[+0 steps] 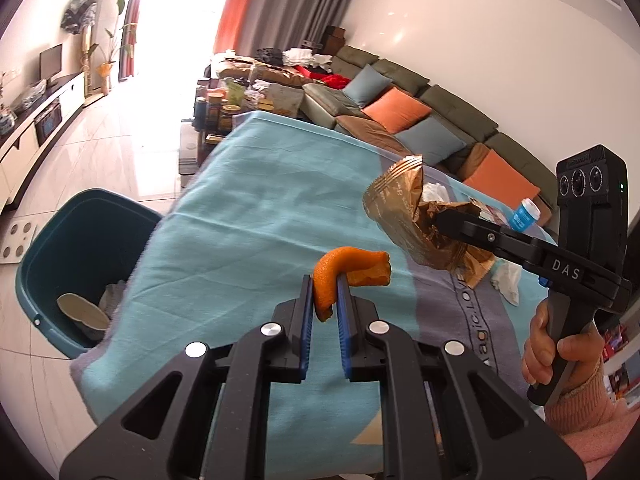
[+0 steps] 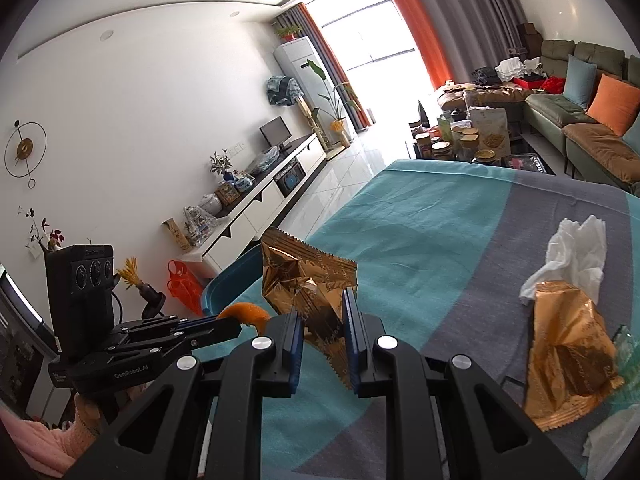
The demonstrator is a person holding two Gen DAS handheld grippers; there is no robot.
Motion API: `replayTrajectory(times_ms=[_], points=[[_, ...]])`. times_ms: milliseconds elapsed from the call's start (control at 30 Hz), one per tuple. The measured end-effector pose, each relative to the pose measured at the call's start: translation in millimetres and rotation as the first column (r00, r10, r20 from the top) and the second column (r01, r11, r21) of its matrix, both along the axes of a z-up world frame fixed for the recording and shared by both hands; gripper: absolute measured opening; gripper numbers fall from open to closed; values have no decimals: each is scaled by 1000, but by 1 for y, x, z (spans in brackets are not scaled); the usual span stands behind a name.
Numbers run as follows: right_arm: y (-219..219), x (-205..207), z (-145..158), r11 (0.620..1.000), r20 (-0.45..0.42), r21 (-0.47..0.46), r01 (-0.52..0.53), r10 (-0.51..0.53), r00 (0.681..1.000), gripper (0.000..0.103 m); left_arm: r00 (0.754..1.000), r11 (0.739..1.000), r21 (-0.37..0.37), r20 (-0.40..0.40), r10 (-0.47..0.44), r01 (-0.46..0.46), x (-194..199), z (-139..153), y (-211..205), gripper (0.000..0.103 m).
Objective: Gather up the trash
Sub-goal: 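Carry the orange peel and gold wrapper over the teal bin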
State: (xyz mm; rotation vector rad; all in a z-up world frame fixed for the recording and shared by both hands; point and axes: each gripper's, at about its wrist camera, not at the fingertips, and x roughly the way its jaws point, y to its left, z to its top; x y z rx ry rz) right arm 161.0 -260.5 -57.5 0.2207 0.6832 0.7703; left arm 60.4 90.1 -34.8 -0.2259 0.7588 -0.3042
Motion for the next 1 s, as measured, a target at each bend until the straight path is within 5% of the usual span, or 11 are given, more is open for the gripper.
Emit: replayTrajectory(times_ms=[1000], points=[[81,35,-3,987,-65,22,-156,158,985,17,976,976,-14,14,217,-217,-9,7,79,12]])
